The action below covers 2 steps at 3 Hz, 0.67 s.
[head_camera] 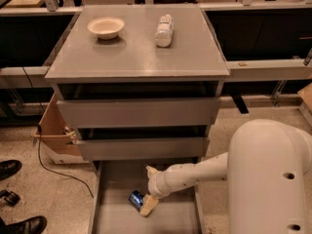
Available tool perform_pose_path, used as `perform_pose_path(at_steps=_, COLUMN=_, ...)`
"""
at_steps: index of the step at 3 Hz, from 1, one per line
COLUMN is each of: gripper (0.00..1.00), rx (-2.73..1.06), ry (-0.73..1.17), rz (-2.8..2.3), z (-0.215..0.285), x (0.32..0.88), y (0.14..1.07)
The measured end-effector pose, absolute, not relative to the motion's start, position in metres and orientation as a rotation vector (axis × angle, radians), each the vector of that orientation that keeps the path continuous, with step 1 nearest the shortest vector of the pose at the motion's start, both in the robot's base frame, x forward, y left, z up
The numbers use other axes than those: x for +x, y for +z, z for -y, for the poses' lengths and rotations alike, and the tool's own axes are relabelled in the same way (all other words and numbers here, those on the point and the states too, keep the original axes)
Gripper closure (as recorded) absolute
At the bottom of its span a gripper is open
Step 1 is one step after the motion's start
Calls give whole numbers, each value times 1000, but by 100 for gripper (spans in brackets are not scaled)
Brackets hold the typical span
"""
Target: Pick pepsi can from bottom drawer and place on counter
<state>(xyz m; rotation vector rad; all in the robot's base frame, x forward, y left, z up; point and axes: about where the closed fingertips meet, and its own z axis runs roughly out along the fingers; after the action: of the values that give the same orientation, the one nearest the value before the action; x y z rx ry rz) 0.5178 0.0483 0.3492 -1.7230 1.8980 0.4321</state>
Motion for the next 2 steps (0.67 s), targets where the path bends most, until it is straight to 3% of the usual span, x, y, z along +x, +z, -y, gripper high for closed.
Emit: perform_pose_path(at_steps=2, gripper=0, rx=-1675, ry=452, rz=-1891, z=-68, x=536, y=281)
